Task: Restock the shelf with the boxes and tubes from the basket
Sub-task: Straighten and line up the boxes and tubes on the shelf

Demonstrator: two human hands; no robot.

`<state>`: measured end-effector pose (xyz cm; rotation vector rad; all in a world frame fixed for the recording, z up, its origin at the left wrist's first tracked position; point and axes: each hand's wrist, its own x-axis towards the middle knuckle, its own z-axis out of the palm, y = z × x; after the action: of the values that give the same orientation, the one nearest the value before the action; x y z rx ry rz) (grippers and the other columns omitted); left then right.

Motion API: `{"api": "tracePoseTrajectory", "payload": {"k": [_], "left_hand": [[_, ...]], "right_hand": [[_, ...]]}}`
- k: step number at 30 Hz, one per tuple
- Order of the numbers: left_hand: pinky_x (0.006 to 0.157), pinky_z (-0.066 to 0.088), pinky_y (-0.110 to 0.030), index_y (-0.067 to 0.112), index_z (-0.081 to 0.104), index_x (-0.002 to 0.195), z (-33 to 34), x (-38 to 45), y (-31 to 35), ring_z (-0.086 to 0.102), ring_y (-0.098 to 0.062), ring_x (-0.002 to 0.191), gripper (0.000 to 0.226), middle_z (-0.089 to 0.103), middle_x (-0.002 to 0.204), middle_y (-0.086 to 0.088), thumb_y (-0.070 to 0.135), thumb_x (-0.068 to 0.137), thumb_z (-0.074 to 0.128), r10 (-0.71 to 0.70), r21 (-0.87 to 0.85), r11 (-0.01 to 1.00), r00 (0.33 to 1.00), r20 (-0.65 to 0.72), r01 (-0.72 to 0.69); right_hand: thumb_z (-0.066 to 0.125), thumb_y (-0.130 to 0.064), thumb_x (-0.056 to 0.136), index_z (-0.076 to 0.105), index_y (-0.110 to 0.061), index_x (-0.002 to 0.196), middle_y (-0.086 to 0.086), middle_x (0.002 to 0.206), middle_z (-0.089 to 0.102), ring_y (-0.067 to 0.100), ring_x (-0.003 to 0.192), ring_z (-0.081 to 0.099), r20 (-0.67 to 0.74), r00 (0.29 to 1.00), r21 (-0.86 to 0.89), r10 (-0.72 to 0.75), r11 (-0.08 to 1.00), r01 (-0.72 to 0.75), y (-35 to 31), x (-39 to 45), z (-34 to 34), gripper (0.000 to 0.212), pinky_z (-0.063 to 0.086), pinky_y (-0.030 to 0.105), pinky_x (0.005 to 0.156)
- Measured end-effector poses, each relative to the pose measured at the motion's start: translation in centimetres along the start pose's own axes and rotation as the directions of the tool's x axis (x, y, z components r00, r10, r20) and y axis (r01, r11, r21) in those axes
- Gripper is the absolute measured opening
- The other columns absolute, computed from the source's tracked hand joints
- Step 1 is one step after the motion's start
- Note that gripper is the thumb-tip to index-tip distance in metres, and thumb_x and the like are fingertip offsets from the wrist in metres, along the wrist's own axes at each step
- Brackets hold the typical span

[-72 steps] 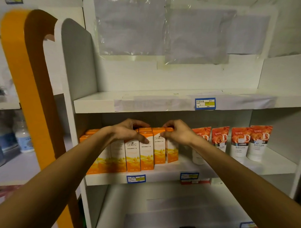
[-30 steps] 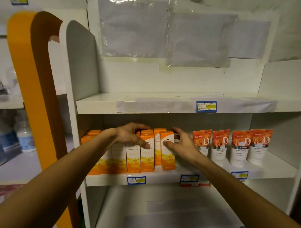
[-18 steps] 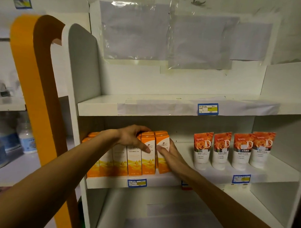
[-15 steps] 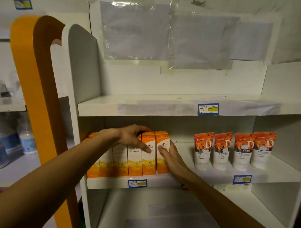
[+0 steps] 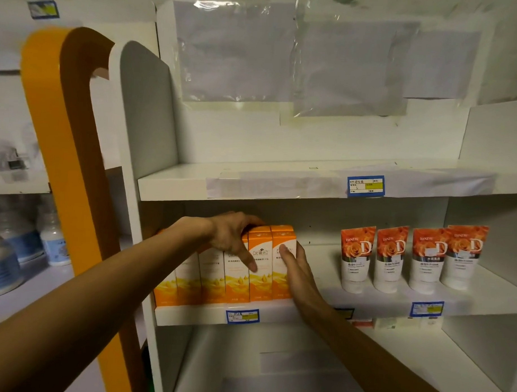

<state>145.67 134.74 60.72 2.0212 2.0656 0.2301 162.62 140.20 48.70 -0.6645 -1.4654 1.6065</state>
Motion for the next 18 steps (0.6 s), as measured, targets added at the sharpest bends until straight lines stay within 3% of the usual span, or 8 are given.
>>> {"api": "tracePoseTrajectory", "payload": {"k": [3, 9, 18], "left_hand": [[0.096, 0.055, -0.037, 0.025, 0.045, 0.139, -0.2, 0.0, -0.2, 0.062, -0.017, 0.113, 0.089, 0.061, 0.124, 0.006, 0.036, 0.065, 0.092, -0.001, 0.01, 1.0, 1.0, -0.007, 0.001], [0.095, 0.055, -0.035, 0.024, 0.046, 0.137, -0.1, 0.1, 0.0, 0.062, -0.017, 0.111, 0.086, 0.061, 0.123, 0.005, 0.035, 0.065, 0.092, 0.004, 0.045, 0.999, 1.0, -0.027, -0.003], [0.095, 0.055, -0.035, 0.027, 0.04, 0.142, 0.3, 0.1, 2.0, 0.061, -0.017, 0.112, 0.091, 0.058, 0.129, 0.006, 0.054, 0.067, 0.085, -0.015, 0.06, 0.998, 1.0, -0.012, 0.016]], "right_hand": [[0.044, -0.036, 0.103, 0.04, -0.033, 0.134, 0.0, 0.11, 0.067, 0.016, 0.091, 0.07, -0.007, 1.0, 0.014, -0.017, 1.0, 0.017, 0.1, -0.2, 0.2, 0.031, 0.056, 0.022, 0.056], [0.042, -0.038, 0.104, 0.041, -0.035, 0.131, 0.003, 0.119, 0.067, 0.016, 0.097, 0.07, -0.013, 0.998, -0.035, -0.066, 0.997, 0.066, 0.6, -0.4, 0.6, 0.027, 0.059, 0.028, 0.068], [0.041, -0.038, 0.104, 0.037, -0.037, 0.131, -0.002, 0.113, 0.063, 0.013, 0.092, 0.067, 0.002, 1.0, -0.018, -0.004, 1.0, 0.004, 0.2, -0.1, 0.4, 0.028, 0.055, 0.021, 0.056]]}}
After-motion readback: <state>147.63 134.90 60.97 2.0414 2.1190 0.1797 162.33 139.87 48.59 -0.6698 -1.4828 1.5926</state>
